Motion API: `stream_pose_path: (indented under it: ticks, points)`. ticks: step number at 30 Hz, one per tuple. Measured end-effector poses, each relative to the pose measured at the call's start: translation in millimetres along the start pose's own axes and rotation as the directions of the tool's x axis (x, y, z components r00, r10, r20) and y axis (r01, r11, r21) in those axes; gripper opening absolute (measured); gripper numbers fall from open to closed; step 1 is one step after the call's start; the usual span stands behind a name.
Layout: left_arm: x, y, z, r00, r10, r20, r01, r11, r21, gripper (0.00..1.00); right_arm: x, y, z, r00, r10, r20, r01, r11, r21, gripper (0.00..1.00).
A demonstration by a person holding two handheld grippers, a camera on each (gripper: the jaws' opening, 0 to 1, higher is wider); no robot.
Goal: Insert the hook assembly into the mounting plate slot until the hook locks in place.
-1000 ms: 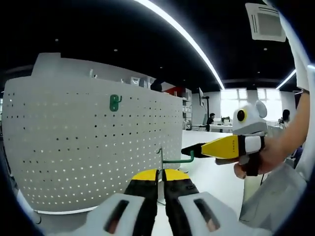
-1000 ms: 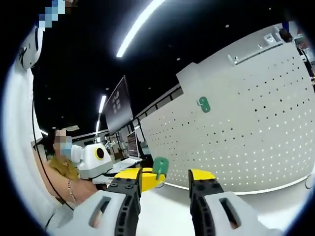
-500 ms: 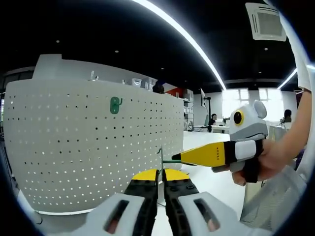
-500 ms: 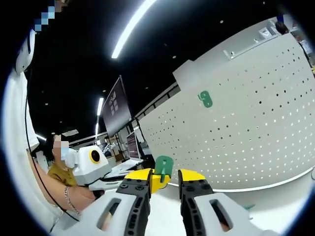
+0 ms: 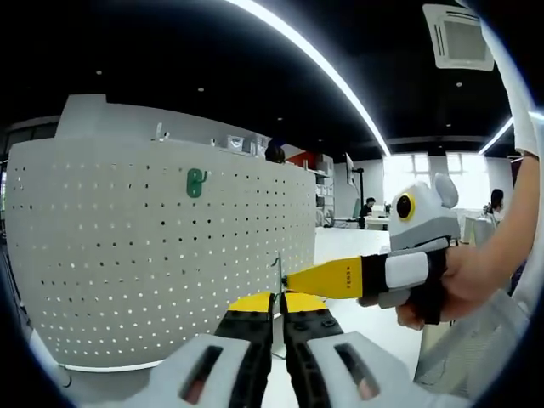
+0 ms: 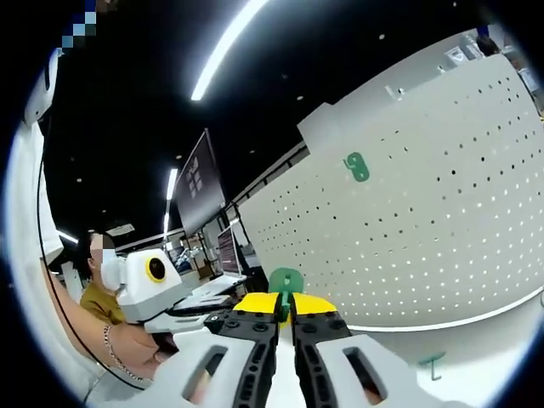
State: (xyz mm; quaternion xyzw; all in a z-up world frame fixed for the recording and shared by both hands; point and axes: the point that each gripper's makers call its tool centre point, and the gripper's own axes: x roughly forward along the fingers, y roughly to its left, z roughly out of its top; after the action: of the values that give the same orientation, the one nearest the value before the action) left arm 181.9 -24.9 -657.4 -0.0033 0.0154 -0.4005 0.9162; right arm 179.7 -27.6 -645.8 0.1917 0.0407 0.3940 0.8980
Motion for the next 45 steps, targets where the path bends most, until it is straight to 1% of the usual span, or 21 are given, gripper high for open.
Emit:
stream_pose_path:
  ticks: [1,3,5,9,13,15,18,19,20,22,24,26,28,30,33,40,45]
  points:
    - [0,0.3,-0.1,1.000,0.000,0.002,0.000,1.000,-0.006,0.03,0,0,-0.6,1.000,-0.001,-0.003,0.001,1.000,0.007,0.02]
    - [0,0.3,-0.2,1.000,-0.001,0.004,0.001,1.000,-0.004,0.03,0,1,0.0,1.000,-0.003,-0.003,0.003,1.000,-0.017,0.02]
    - [0,0.4,-0.6,1.000,0.000,0.003,0.000,1.000,-0.008,0.03,-1,0,-1.1,1.000,-0.005,-0.001,0.005,1.000,0.010,0.02]
    - [0,-0.3,-1.8,1.000,-0.001,-0.001,0.001,1.000,-0.008,0.03,-2,0,-1.8,1.000,-0.010,-0.001,0.010,1.000,0.009,0.01]
    - [0,-0.8,-2.0,1.000,-0.008,0.000,0.008,1.000,-0.020,0.03,-2,-1,-2.4,1.000,-0.009,0.001,0.009,0.999,0.031,0.01]
    - [0,-0.9,-2.3,1.000,-0.012,-0.002,0.012,1.000,-0.006,0.04,-2,-1,-2.5,1.000,-0.008,-0.001,0.008,0.999,0.031,0.01]
    - [0,-1.8,-1.4,1.000,-0.019,0.001,0.019,1.000,-0.006,0.05,-3,1,-0.9,1.000,-0.004,0.003,0.004,0.999,0.039,0.01]
    - [0,-1.6,-2.1,1.000,-0.018,-0.003,0.018,1.000,-0.009,0.08,-3,1,-0.3,1.000,-0.004,0.006,0.004,0.999,0.037,0.01]
    - [-1,-0.3,-3.6,1.000,-0.012,-0.011,0.012,1.000,-0.005,0.14,-3,1,0.8,1.000,-0.004,0.008,0.004,0.999,0.038,0.01]
    - [0,-0.5,-5.2,1.000,-0.013,-0.019,0.013,1.000,0.006,0.35,-4,0,1.3,1.000,-0.004,0.007,0.004,0.999,0.041,0.01]
    - [1,-1.0,-9.2,0.999,-0.012,-0.039,0.013,1.000,0.017,0.49,-4,-1,1.2,1.000,-0.006,0.006,0.006,0.999,0.039,0.01]
    - [1,-1.1,-11.8,0.999,-0.011,-0.045,0.013,1.000,0.028,0.54,-5,-1,0.6,1.000,-0.007,0.004,0.007,0.999,0.039,0.01]
    - [2,-2.5,-15.6,0.998,-0.020,-0.062,0.021,1.000,0.011,0.59,-5,-1,0.5,1.000,-0.010,0.004,0.010,0.999,0.039,0.01]
    - [3,-4.6,-18.0,0.998,-0.025,-0.065,0.027,0.999,0.023,0.62,-5,-1,0.4,1.000,-0.010,0.004,0.010,0.999,0.039,0.01]
    - [4,-6.7,-18.5,0.997,-0.034,-0.069,0.036,0.999,0.032,0.64,-5,-1,1.5,1.000,-0.010,0.005,0.010,0.999,0.039,0.01]
    - [3,-3.4,-19.5,0.997,-0.031,-0.072,0.033,0.999,0.027,0.65,-5,-5,2.4,1.000,-0.018,0.000,0.018,0.999,0.037,0.01]
    - [0,-1.6,-24.3,0.996,-0.030,-0.085,0.033,0.999,0.031,0.66,-5,-10,8.9,0.999,-0.042,-0.008,0.042,0.999,0.022,0.01]
